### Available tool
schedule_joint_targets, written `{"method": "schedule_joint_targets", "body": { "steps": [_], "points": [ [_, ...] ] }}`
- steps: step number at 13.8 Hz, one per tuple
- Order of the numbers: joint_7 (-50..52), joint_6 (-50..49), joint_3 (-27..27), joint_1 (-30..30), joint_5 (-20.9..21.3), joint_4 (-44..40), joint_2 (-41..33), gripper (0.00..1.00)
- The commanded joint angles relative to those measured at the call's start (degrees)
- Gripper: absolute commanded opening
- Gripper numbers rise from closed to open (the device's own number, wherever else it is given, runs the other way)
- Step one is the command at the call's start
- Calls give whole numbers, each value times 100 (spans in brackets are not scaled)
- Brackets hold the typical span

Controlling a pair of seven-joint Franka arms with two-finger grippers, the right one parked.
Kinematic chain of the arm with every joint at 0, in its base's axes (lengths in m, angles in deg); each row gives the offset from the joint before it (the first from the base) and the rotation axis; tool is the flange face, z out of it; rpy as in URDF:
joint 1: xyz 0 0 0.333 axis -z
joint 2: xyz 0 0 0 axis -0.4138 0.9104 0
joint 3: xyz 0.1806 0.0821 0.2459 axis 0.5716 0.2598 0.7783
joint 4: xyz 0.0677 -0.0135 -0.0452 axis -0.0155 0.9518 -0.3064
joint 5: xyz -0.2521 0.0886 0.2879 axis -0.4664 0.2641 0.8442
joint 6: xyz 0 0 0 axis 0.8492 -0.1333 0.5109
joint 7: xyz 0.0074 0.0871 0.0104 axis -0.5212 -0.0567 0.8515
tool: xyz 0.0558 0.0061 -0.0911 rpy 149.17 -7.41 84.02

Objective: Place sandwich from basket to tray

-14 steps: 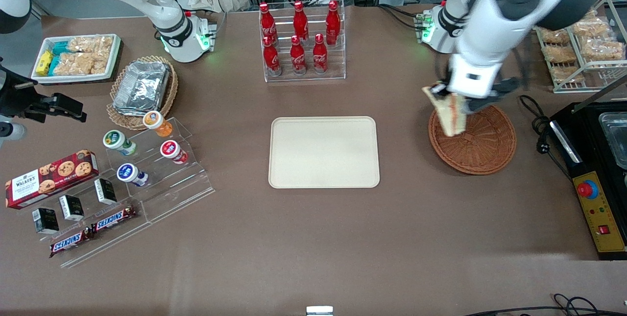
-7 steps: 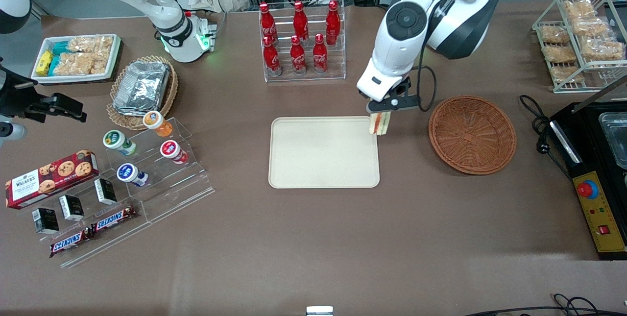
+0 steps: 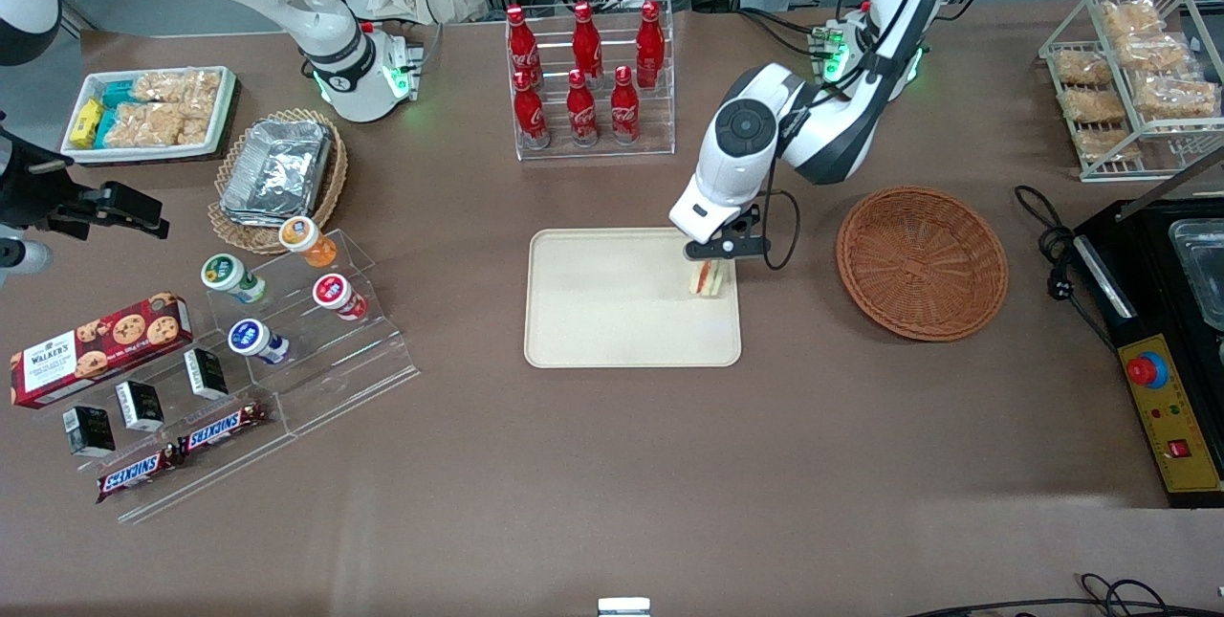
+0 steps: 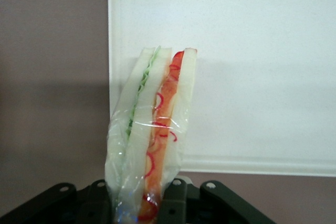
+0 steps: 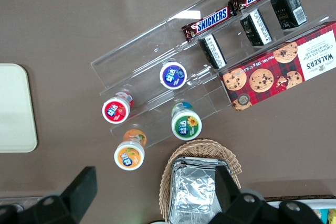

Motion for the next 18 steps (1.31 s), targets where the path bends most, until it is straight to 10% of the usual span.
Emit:
{"method": "schedule_joint_targets", "body": {
  "steps": [1,7,9,18],
  "points": [
    [-69,260,96,78,118,-55,254,0],
    [-69,516,131,25,408,-134,606,8],
    [-34,507,131,25,549,-195,685,100],
    [-50,-3655,184,-333,287,-3224,370,100]
  ]
}}
